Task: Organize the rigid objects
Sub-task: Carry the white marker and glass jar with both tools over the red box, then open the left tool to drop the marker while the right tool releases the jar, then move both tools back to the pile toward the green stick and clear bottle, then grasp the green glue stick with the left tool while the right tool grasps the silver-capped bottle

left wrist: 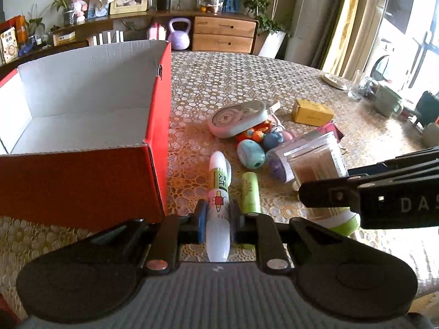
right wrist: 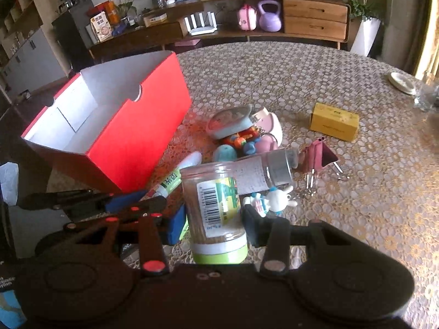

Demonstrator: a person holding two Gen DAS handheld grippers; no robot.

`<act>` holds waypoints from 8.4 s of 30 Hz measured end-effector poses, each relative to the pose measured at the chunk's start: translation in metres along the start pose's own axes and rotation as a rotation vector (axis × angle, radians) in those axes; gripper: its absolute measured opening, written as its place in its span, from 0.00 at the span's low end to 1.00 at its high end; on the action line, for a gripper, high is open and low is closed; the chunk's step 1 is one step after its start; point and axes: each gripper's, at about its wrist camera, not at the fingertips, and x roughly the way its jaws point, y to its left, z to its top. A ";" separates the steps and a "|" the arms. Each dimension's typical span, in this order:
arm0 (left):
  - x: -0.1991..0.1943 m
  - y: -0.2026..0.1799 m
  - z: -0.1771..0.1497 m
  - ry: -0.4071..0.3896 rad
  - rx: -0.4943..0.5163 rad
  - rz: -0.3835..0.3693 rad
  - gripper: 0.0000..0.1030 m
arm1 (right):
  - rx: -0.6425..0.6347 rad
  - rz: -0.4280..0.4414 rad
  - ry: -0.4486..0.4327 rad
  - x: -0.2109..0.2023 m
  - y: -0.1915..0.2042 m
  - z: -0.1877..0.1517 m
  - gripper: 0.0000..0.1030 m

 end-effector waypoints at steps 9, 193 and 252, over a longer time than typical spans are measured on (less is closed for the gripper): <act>-0.033 0.005 0.012 -0.031 -0.029 -0.032 0.16 | 0.005 -0.033 -0.050 -0.037 0.013 0.002 0.43; 0.029 -0.049 -0.015 0.002 0.089 0.064 0.77 | -0.150 -0.088 -0.013 0.048 -0.024 0.014 0.82; -0.083 -0.021 0.027 -0.052 0.095 0.027 0.16 | -0.175 -0.071 -0.122 -0.065 0.044 0.023 0.68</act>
